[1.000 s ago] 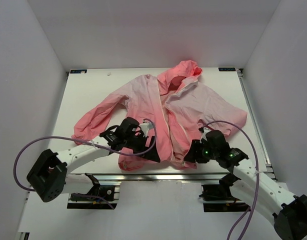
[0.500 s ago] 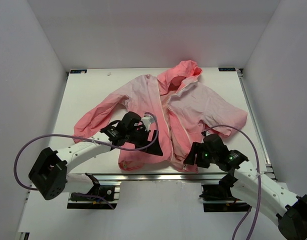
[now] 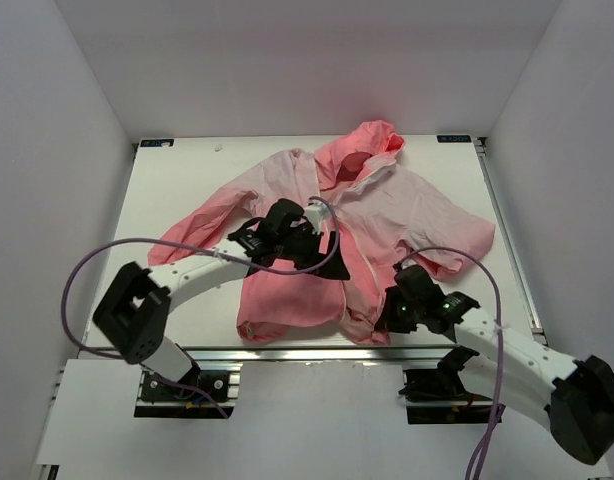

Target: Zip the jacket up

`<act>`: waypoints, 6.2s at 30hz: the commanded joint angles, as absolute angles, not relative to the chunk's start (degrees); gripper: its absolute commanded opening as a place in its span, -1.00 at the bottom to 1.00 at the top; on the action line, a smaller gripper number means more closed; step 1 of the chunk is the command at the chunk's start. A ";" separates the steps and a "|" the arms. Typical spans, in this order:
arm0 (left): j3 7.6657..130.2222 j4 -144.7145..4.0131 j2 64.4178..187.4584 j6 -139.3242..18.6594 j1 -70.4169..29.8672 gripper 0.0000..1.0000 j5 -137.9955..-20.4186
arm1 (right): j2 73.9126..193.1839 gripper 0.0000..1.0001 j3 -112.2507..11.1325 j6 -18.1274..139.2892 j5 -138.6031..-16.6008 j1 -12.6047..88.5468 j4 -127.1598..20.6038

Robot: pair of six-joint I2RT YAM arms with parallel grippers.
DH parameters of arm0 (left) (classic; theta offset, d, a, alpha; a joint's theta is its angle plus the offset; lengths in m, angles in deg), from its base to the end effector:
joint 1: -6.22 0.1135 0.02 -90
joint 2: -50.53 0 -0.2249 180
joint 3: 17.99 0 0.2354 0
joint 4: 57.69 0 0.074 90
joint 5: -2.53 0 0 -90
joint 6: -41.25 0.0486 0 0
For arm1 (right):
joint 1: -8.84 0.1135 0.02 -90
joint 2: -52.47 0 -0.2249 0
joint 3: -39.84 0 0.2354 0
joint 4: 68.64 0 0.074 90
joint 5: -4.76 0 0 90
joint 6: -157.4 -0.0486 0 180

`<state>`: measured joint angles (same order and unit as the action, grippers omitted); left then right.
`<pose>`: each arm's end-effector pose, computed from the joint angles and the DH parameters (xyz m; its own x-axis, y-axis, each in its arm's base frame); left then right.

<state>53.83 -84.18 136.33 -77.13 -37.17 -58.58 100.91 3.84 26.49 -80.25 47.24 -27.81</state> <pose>0.2169 -0.2373 0.2053 -0.8278 0.2099 -0.5203 0.5400 0.5496 -0.6375 0.1336 0.1113 0.1330 -0.9066 0.1139 -0.4063 -0.0871 0.8916 0.4443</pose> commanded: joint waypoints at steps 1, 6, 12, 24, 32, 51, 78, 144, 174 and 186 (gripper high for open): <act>58.37 -78.63 143.75 -76.09 -36.85 0.94 -60.75 | 108.42 -1.00 -1.80 31.18 -89.00 47.69 -33.13; 68.12 -77.72 155.81 -74.95 -36.32 0.75 -60.57 | 119.77 -1.00 -9.80 33.55 -98.85 47.08 -34.18; 81.65 -77.47 171.08 -72.75 -34.21 0.27 -60.84 | 129.27 -1.00 -15.87 39.78 -93.52 40.77 -40.95; 96.80 -74.75 189.31 -75.12 -26.91 -0.14 -51.44 | 131.40 -0.15 -20.02 53.52 -73.72 35.21 -37.18; 88.27 -71.84 183.43 -70.38 -26.91 -0.15 -47.14 | 128.32 0.09 -18.16 46.31 -88.23 34.86 -36.73; 88.27 -74.12 182.72 -67.91 -26.91 -0.25 -47.92 | 125.42 -0.02 -18.96 47.80 -80.32 34.42 -31.11; 87.92 -75.87 178.86 -68.18 -26.91 0.36 -47.48 | 125.60 -1.00 -16.41 46.30 -81.90 34.24 -37.79; 87.74 -121.41 166.46 -74.07 -49.06 -0.90 -80.70 | 114.69 -1.00 -7.71 45.86 -79.70 33.98 -41.04; 51.36 -65.64 129.20 -86.62 -33.24 -1.00 -48.46 | 103.71 -1.00 -7.18 47.37 -49.75 33.72 -64.93; 44.86 -52.77 126.03 -91.99 -31.22 -1.00 -43.61 | 102.66 -1.00 -3.41 41.47 -47.10 33.72 -75.22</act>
